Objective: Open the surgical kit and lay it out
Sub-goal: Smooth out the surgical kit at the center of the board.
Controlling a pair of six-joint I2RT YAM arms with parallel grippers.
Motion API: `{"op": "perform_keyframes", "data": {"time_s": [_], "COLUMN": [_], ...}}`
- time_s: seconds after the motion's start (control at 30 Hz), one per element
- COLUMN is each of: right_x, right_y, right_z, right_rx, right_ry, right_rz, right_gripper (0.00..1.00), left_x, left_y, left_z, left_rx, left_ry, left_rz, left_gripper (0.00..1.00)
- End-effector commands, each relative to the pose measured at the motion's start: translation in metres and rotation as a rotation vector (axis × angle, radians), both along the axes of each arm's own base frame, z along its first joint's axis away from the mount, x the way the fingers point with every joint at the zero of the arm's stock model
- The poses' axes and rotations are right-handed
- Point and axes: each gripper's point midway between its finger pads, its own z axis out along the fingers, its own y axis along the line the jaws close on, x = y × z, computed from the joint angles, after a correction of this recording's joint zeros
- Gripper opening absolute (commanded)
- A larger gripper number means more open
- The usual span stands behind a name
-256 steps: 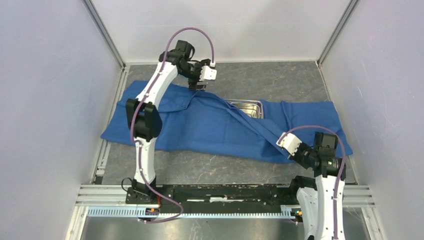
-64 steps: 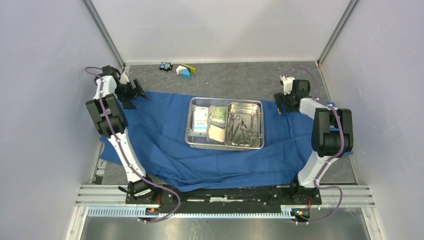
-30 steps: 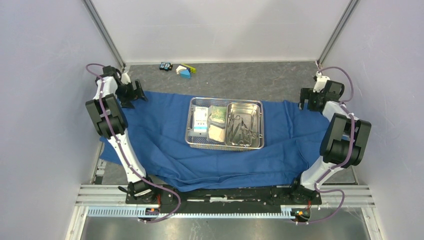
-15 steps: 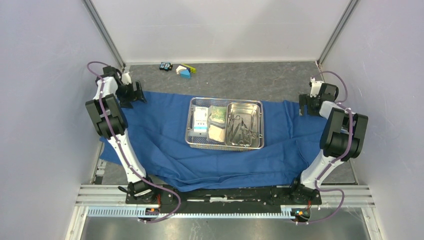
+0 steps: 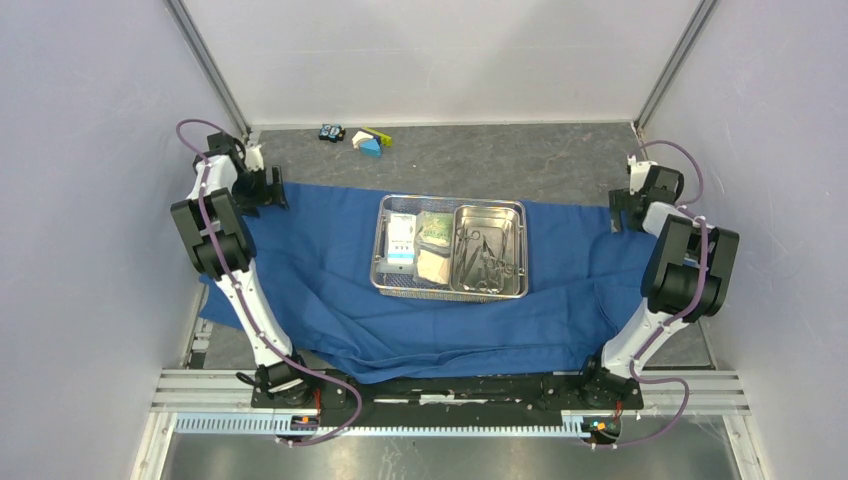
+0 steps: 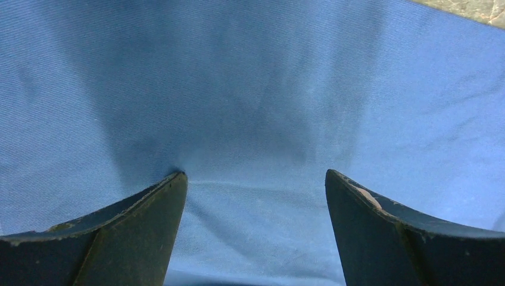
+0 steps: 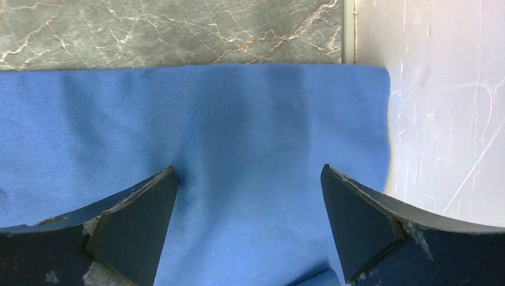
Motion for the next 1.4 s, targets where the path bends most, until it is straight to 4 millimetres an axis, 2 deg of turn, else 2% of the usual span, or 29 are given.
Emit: {"op": "perform_keyframes", "data": {"time_s": [0.0,0.1,0.17,0.27,0.4,0.5,0.57,0.63,0.7,0.83,0.9,0.97,1.1,1.17,1.2,1.23,1.27,1.37], "right_x": [0.000,0.019,0.030,0.038,0.036,0.028,0.021,0.013,0.007,-0.004,-0.007,-0.010,-0.022,-0.025,-0.026,-0.025,-0.024,-0.016], "right_y": [-0.011,0.012,0.027,0.047,0.074,0.099,0.120,0.143,0.161,0.193,0.201,0.204,0.204,0.196,0.192,0.198,0.197,0.191], "right_z": [0.001,0.024,0.046,0.084,0.124,0.139,0.137,0.128,0.117,0.083,0.067,0.050,0.022,0.012,0.008,0.005,0.003,0.003], "right_rx": [-0.012,0.084,0.133,0.186,0.223,0.223,0.229,0.223,0.200,0.228,0.255,0.239,0.174,0.138,0.124,0.113,0.103,0.074], "right_ry": [0.022,-0.078,-0.156,-0.270,-0.367,-0.393,-0.365,-0.326,-0.286,-0.204,-0.170,-0.126,-0.044,-0.009,0.007,0.018,0.025,0.032], "right_rz": [0.014,0.114,0.172,0.247,0.342,0.423,0.482,0.542,0.578,0.639,0.639,0.636,0.642,0.624,0.612,0.629,0.624,0.612], "right_gripper": [0.98,0.98,0.98,0.98,0.98,0.98,0.97,0.96,0.95,0.94,0.92,0.89,0.86,0.85,0.85,0.84,0.84,0.84], "left_x": [-0.020,-0.014,-0.007,0.006,0.015,0.016,0.013,0.007,-0.002,-0.022,-0.027,-0.029,-0.034,-0.036,-0.035,-0.034,-0.033,-0.025], "left_y": [0.039,0.032,0.023,0.014,0.003,-0.007,-0.024,-0.054,-0.088,-0.157,-0.177,-0.183,-0.182,-0.176,-0.173,-0.170,-0.168,-0.164], "left_z": [-0.029,-0.017,-0.001,0.032,0.074,0.104,0.118,0.128,0.128,0.110,0.095,0.078,0.050,0.038,0.033,0.028,0.024,0.020], "left_rx": [0.117,0.076,0.040,0.007,0.004,0.021,0.009,-0.043,-0.101,-0.253,-0.254,-0.167,0.075,0.135,0.154,0.167,0.176,0.194], "left_ry": [0.070,0.025,-0.035,-0.158,-0.299,-0.409,-0.452,-0.472,-0.450,-0.334,-0.269,-0.226,-0.158,-0.122,-0.105,-0.089,-0.080,-0.066], "left_rz": [0.017,0.015,0.014,0.013,-0.005,-0.032,-0.077,-0.149,-0.220,-0.302,-0.314,-0.350,-0.462,-0.471,-0.465,-0.456,-0.449,-0.430], "left_gripper": [0.94,0.95,0.95,0.96,0.97,0.97,0.97,0.97,0.97,0.96,0.94,0.90,0.87,0.85,0.85,0.84,0.84,0.82]}}
